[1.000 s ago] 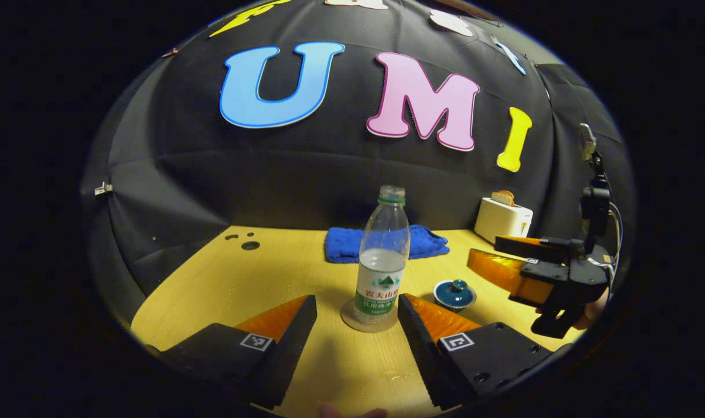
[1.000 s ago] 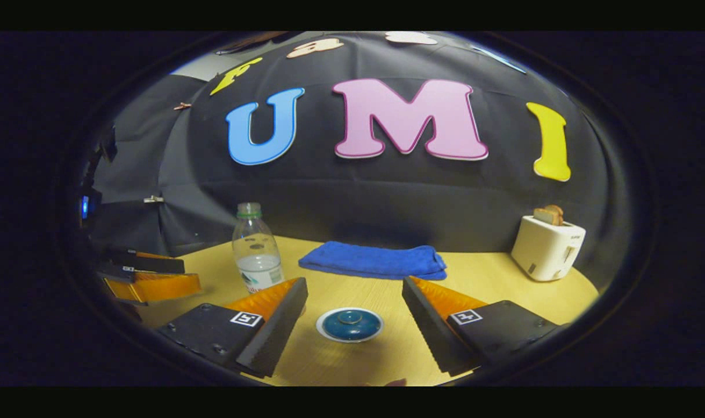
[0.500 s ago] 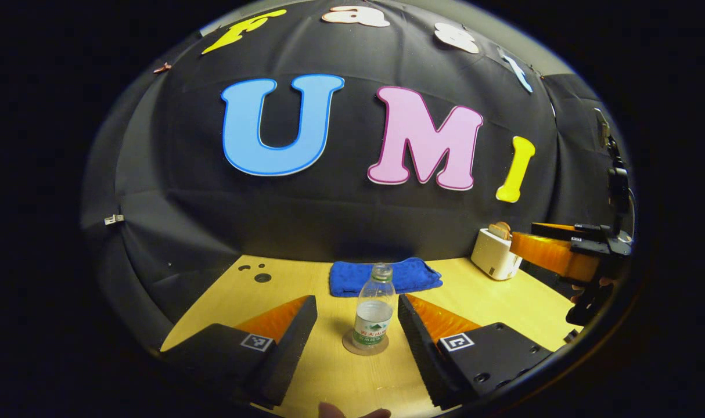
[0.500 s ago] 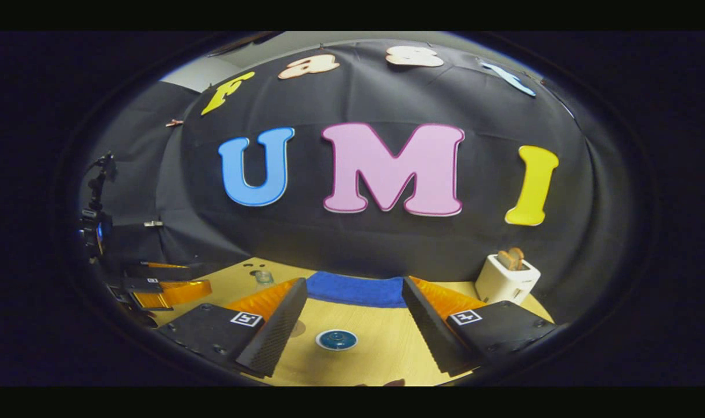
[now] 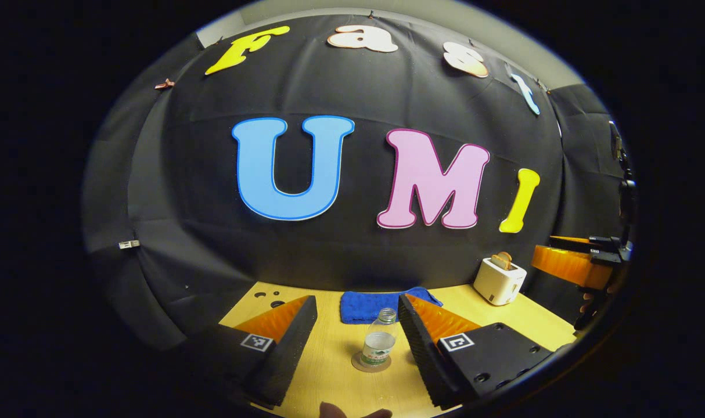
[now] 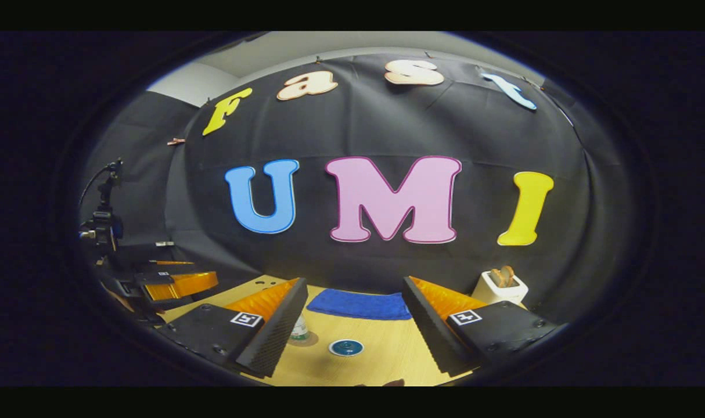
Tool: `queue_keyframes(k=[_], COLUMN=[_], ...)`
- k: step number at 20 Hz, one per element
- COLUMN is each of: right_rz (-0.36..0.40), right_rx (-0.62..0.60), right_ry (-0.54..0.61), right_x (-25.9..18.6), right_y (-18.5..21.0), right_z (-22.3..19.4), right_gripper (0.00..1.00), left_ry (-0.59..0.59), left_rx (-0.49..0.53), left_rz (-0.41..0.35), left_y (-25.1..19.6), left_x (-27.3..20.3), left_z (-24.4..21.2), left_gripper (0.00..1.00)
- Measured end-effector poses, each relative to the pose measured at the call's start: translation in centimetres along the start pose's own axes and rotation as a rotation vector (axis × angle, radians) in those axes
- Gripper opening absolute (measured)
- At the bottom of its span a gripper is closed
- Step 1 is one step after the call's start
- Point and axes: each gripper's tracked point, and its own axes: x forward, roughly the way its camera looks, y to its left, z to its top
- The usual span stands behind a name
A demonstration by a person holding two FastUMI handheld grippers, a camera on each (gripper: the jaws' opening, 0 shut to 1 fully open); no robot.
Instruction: Open the teacup lid with one hand, grasp the water bottle and pour water into the teacup with the other hand; after pouring, place the water bottle on the coaster and then close the teacup lid.
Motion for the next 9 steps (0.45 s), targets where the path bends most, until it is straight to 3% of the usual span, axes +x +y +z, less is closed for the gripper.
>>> queue_keyframes(k=[9], right_rz=[0.004], right_rx=[0.003], right_ry=[-0.012], right_x=[-1.4], right_y=[-0.4], right_z=[1.3], right_gripper=[1.0], left_ry=[-0.042], left_rx=[0.064], left_rz=[0.004], left_y=[-0.4], left_x=[-0.9], left_z=[1.7], left_gripper=[0.89])
